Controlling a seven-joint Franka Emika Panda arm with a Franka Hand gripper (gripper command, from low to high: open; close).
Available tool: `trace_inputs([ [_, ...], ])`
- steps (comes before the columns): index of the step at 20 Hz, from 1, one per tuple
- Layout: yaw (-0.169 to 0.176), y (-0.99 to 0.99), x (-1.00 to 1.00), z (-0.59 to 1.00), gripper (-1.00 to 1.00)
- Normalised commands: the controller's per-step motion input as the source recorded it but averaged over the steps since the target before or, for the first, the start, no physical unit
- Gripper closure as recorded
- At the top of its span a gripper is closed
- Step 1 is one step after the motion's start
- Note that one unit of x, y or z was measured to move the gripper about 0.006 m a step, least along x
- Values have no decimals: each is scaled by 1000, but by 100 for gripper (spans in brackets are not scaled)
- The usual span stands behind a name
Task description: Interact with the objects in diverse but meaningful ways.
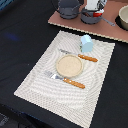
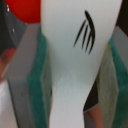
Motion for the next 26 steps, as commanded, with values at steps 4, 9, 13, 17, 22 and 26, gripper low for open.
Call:
trace_inputs([
  [4,-9,537,41,784,-100],
  [9,0,301,0,670,-100],
  [13,0,-591,-73,823,-100],
  [17,9,-795,0,675,-100],
  [22,0,-575,175,422,-100],
  [26,0,-241,1,84,-100],
])
